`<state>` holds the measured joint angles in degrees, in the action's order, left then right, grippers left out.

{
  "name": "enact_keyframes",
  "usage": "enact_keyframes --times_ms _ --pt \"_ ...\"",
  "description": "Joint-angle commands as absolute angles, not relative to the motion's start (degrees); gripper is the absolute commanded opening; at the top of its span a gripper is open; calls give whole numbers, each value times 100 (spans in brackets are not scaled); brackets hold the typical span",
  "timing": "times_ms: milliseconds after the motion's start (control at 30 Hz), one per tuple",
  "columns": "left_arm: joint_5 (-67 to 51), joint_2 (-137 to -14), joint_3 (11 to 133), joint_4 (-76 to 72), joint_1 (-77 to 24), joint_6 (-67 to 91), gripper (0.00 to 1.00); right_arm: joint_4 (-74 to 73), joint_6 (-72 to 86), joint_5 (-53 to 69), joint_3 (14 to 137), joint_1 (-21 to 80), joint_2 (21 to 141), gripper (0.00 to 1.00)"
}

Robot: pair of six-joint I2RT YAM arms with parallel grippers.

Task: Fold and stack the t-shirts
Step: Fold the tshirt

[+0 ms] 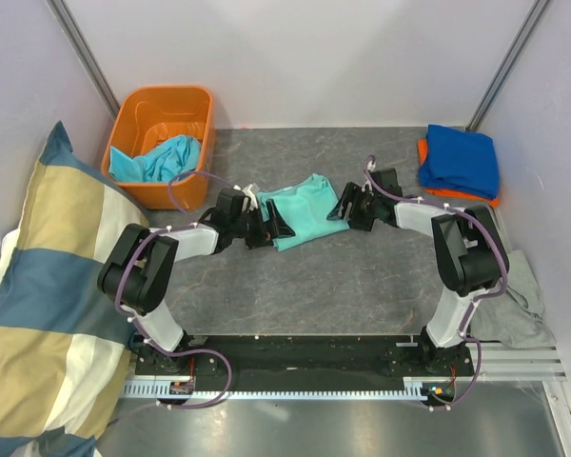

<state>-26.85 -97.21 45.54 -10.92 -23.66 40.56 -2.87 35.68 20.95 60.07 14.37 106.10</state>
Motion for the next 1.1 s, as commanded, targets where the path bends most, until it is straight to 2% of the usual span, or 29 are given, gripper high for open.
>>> enact_keyframes --times_ms 0,200,400,733,867,1067 --pt "-2733 -9958 4939 -1336 -2391 4157 100 -685 3489 1987 5459 1810 10205 76" --pt "-2900 -10449 5457 -1327 -2391 4166 100 -730 3594 1767 4843 2355 9686 76" --pt "-2997 -10985 6510 -853 -2391 3938 100 -624 3954 1679 4395 3066 9431 75" --pt "-3199 -11961 8199 -35 -2382 3454 100 -632 4711 1503 4579 4542 9457 75" --pt "-3217 -12094 8516 316 -2373 3296 100 -1499 4685 1205 4912 4702 9019 75" --pt "-3156 -11717 7895 343 -2347 3243 100 -3064 4299 72 5719 4702 7744 77"
